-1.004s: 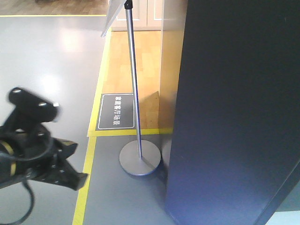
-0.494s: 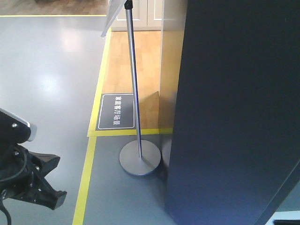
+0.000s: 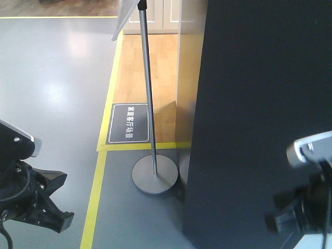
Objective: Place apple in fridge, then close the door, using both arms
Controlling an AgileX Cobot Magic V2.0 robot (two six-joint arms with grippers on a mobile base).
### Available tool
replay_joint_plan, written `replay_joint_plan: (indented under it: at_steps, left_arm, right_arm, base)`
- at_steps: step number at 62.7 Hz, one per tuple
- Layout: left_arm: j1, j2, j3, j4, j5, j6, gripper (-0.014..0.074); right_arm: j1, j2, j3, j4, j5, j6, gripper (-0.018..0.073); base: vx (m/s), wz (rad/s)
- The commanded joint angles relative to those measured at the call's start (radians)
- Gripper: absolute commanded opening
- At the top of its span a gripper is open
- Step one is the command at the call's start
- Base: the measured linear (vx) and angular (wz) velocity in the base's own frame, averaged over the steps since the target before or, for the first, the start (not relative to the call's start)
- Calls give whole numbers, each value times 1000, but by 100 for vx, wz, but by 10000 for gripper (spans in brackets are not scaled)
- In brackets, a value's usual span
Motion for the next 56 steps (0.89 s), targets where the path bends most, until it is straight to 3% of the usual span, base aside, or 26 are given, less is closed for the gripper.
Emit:
replay_joint_plan:
  at_steps: [1,14,20,30,56]
  left_arm:
    - [1,-12,-26,2,-56,-1,-6]
    - [1,-12,-26,2,-56,-1,-6]
    - [1,-12,-26,2,-56,-1,-6]
    - [1,-12,-26,2,-56,-1,-6]
    - [1,-12,-26,2,-56,-1,-6]
  right_arm:
    - [-2,51,-92,-129,-63,113,-10]
    - [-6,123,-132,-376,-157,326,-10]
    - [-60,129,-132,-443,-221,416,-9]
    - [-198,129,-148,-446,-324,423,-6]
    - [-458,139,-179,-447,-561,421,-6]
  base:
    - [0,0]
    - [0,0]
    - [0,0]
    - [0,0]
    - [0,0]
